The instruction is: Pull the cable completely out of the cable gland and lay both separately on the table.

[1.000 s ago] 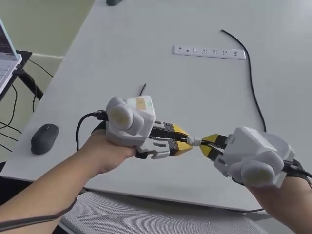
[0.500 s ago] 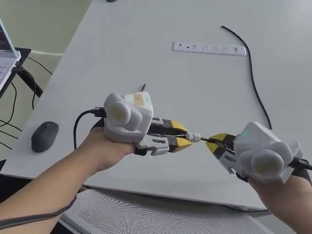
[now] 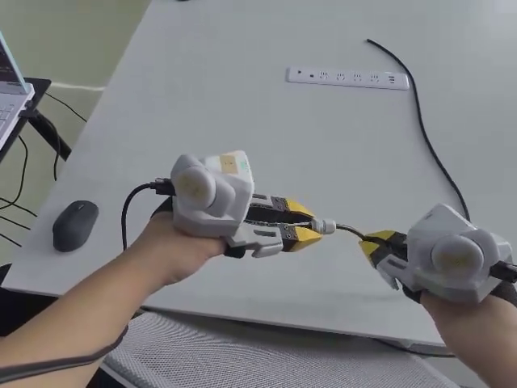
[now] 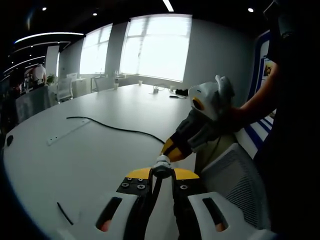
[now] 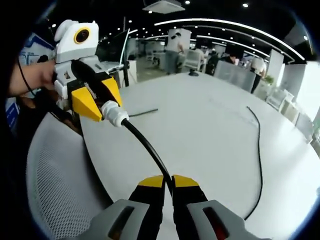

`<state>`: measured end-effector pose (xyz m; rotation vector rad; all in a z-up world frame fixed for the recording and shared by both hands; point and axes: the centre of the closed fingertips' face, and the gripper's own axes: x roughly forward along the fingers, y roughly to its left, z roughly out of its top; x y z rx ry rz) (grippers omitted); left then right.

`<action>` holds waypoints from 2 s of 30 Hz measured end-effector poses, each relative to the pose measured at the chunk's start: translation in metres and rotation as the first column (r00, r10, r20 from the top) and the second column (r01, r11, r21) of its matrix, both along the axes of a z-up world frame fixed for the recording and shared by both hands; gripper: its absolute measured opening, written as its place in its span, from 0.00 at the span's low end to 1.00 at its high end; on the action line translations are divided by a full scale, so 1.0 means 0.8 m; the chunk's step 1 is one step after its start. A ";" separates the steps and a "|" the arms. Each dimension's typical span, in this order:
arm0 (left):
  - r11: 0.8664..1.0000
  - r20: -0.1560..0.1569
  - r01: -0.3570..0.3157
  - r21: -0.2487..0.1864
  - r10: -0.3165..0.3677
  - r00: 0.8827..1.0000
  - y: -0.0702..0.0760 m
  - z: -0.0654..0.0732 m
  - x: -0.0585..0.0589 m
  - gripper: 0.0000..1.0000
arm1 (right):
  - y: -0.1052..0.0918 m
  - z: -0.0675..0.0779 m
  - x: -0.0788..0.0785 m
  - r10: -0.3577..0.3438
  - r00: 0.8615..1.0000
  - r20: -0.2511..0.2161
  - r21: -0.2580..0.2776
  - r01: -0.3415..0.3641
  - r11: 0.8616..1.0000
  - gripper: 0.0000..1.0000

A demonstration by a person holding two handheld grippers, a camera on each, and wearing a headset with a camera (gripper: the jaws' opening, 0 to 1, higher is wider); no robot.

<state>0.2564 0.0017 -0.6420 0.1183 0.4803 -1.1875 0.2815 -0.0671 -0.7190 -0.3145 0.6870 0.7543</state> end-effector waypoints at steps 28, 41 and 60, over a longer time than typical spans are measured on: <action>1.000 0.018 -0.022 0.017 0.022 1.000 0.010 -0.003 0.005 0.15 | -0.024 -0.011 -0.006 -0.078 0.996 0.039 -0.032 0.079 0.996 0.01; 0.999 0.025 -0.027 0.022 0.027 0.999 0.015 0.000 0.004 0.15 | -0.018 0.027 -0.010 0.040 0.988 0.148 -0.099 -0.025 0.995 0.12; 0.999 0.028 -0.008 0.045 0.007 1.000 0.014 -0.007 -0.007 0.15 | 0.076 0.074 -0.031 0.459 0.851 0.255 -0.299 -0.382 0.875 0.11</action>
